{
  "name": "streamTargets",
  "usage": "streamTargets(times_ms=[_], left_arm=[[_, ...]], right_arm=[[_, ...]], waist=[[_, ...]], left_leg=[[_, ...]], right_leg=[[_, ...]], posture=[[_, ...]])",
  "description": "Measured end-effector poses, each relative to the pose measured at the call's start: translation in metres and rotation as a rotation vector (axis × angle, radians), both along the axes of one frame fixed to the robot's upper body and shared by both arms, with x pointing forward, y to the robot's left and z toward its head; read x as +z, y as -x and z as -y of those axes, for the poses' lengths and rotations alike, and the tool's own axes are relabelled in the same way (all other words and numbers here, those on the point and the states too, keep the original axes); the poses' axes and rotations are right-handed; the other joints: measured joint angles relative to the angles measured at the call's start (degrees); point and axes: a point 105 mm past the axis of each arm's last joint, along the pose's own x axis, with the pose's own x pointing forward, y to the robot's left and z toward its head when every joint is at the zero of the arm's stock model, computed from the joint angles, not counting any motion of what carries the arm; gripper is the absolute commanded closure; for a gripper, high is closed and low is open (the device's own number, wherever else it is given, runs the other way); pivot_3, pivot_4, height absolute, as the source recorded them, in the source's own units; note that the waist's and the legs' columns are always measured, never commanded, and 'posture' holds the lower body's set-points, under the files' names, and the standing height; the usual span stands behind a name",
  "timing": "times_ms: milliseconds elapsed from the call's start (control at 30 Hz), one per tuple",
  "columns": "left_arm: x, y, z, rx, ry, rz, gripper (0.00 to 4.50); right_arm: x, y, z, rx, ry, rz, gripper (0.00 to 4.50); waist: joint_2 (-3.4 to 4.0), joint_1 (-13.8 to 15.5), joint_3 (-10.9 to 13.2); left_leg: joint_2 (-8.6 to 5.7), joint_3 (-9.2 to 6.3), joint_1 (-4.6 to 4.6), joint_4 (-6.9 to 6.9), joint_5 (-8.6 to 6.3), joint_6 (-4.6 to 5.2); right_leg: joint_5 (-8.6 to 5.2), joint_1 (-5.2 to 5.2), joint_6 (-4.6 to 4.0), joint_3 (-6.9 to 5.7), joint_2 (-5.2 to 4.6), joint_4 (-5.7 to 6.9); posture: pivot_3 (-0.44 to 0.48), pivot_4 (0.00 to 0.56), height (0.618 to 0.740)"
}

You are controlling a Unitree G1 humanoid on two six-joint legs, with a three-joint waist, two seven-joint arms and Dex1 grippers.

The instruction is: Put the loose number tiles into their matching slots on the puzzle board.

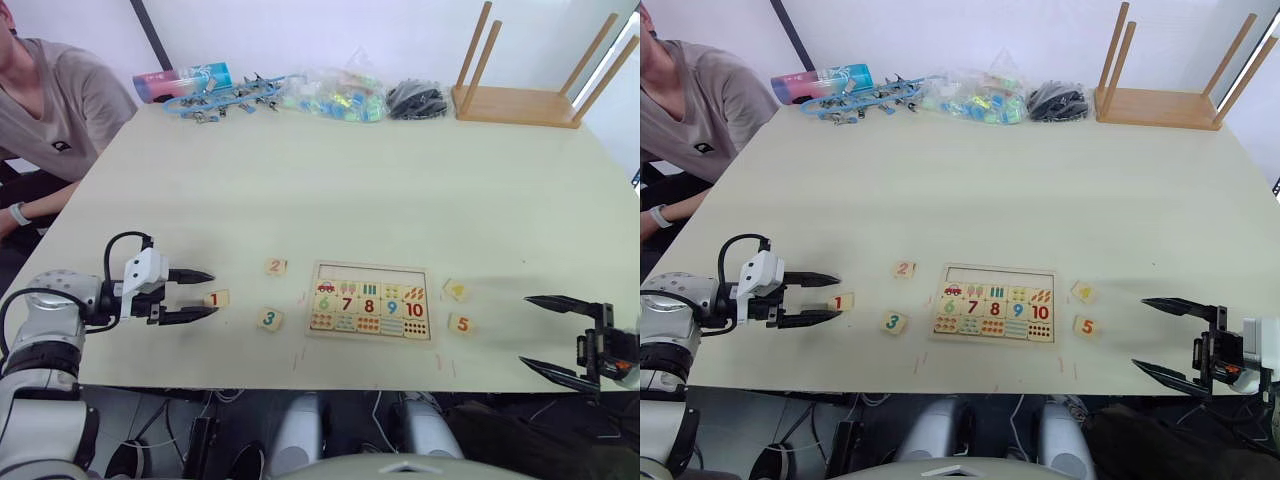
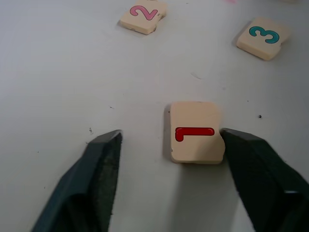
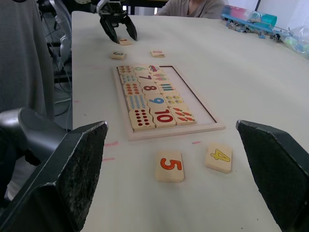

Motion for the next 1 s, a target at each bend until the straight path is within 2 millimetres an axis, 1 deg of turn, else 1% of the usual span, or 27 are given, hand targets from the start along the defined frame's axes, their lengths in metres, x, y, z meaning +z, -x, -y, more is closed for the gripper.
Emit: streamTargets(times_ms=[33,133,400,533,633,733,800,900,967,1000], left_arm=[[0.000,0.000,0.000,0.000,-0.001,0.002,2.82],[0.000,0.001,-0.002,0.002,-0.004,0.012,3.52],[0.001,0.000,0.000,-0.005,-0.001,0.018,3.52],[0.003,-0.002,0.008,-0.041,-0.002,0.009,3.52],[0.013,-0.009,0.017,-0.075,0.004,0.037,3.52],[0.020,-0.012,0.024,-0.093,0.027,0.047,3.52],[0.026,-0.014,0.036,-0.134,0.040,0.047,3.52],[0.039,-0.016,0.061,-0.217,0.057,0.039,3.52],[0.046,-0.018,0.067,-0.239,0.060,0.048,3.52],[0.053,-0.019,0.080,-0.270,0.081,0.046,3.52]], right_arm=[[0.000,0.000,0.000,-0.001,0.000,0.000,0.00],[-0.001,0.000,0.000,-0.001,0.001,0.000,0.00],[-0.001,0.001,0.000,-0.002,-0.004,0.002,0.00],[-0.002,0.001,-0.001,-0.003,-0.012,0.004,0.00],[-0.003,0.001,-0.002,-0.005,-0.019,0.003,0.00],[-0.003,0.001,-0.002,-0.007,-0.026,0.003,0.00],[-0.006,0.003,-0.002,-0.016,-0.034,-0.006,0.00],[-0.007,0.006,-0.004,-0.032,-0.048,-0.011,0.00],[-0.007,0.006,-0.005,-0.038,-0.051,-0.011,0.00],[-0.008,0.008,-0.002,-0.059,-0.053,-0.021,0.00]], waist=[[0.00,0.0,0.0],[0.02,0.0,0.0],[0.03,0.0,0.0],[0.02,0.2,0.0],[-0.02,0.1,0.0],[-0.02,0.0,0.0],[-0.02,0.1,0.0],[-0.02,0.1,0.0],[-0.02,0.0,0.0],[-0.02,0.0,0.0]], left_leg=[[0.01,0.01,0.00,0.00,0.00,0.00],[0.03,0.05,0.02,0.00,0.00,0.00],[0.04,0.07,0.02,0.00,0.00,0.00],[0.03,0.05,-0.01,0.00,0.00,0.00],[0.02,0.05,-0.03,0.00,0.00,0.00],[0.04,0.05,-0.03,0.00,0.00,0.00],[0.04,0.04,-0.03,0.00,0.00,0.00],[0.02,0.04,-0.04,0.01,0.00,0.00],[0.01,0.05,-0.04,0.01,0.00,0.00],[0.00,0.05,-0.04,0.01,0.00,0.00]], right_leg=[[0.00,0.00,0.00,0.02,0.02,0.00],[0.00,-0.01,-0.01,0.01,0.04,0.01],[0.00,-0.01,-0.01,0.01,0.03,0.01],[0.00,-0.01,0.00,0.01,0.01,0.01],[0.00,-0.01,0.00,-0.01,0.02,0.01],[0.00,-0.02,0.00,0.00,0.03,0.01],[0.00,-0.02,0.00,0.00,0.03,0.01],[0.00,-0.01,0.00,0.01,0.02,0.01],[0.00,-0.01,0.00,0.01,0.04,0.01],[0.00,-0.01,0.00,0.01,0.04,0.01]], posture=[[0.000,0.150,0.737],[0.000,0.150,0.737],[0.000,0.150,0.737],[0.000,0.150,0.737],[0.000,0.150,0.737],[0.000,0.150,0.737],[0.000,0.150,0.737],[0.000,0.150,0.737],[0.000,0.150,0.737],[0.000,0.150,0.737]])
